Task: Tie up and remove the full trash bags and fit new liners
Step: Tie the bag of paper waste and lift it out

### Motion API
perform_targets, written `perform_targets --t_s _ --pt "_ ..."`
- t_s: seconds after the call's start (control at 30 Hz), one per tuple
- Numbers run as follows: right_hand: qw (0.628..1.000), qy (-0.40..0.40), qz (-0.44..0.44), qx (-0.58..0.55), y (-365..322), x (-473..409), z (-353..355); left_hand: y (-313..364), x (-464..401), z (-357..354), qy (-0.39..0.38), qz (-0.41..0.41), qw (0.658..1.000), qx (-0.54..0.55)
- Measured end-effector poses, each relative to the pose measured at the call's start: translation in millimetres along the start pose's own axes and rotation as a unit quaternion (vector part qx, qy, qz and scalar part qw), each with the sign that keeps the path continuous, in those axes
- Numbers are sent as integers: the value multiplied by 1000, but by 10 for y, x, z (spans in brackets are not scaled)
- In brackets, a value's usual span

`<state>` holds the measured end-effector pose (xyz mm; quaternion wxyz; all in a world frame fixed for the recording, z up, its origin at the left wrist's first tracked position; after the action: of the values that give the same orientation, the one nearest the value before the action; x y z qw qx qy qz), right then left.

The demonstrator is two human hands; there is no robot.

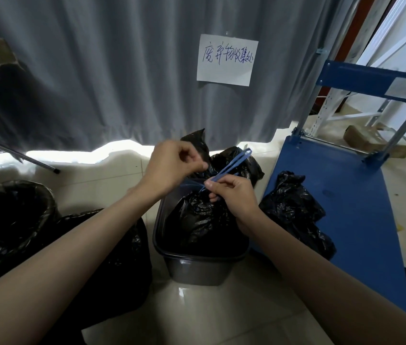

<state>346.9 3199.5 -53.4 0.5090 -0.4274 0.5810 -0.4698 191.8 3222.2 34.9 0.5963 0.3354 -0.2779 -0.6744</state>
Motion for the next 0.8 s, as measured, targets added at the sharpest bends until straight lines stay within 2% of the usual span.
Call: perform_targets --t_s 0.1,0.2,0.37,0.57,0.63,0.73,0.8 --pt "1000 19 -9 -3 25 -20 76 -230 127 -139 -19 20 989 -143" --pt "999 30 -13 -8 12 -27 109 -365 274 -348 -31 10 955 -295" --pt "999 37 -14 -22 -26 -49 61 -444 361 -510 -23 -18 944 -328" --pt "999 33 -24 -17 -27 -13 122 -615 334 -573 -71 0 912 -405" --pt "999 33 -25 -22 -22 3 136 -566 246 -482 -68 19 925 -373" --pt "999 34 -19 -34 -34 -4 163 -500 73 -316 -39 34 985 -162" --pt "999 28 -15 -32 -38 14 158 -480 33 -328 -53 39 997 -46"
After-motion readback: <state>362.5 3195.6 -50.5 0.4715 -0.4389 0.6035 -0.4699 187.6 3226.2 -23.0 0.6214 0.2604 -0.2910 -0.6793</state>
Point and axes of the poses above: each hand's wrist, its own x-axis away from the middle knuckle, its own z-axis out of the back of the hand, y = z × x, the point moved 4 cm from there along -x, towards the middle knuckle, and after that the axes turned 14 degrees about z, right-handed, at the moved point
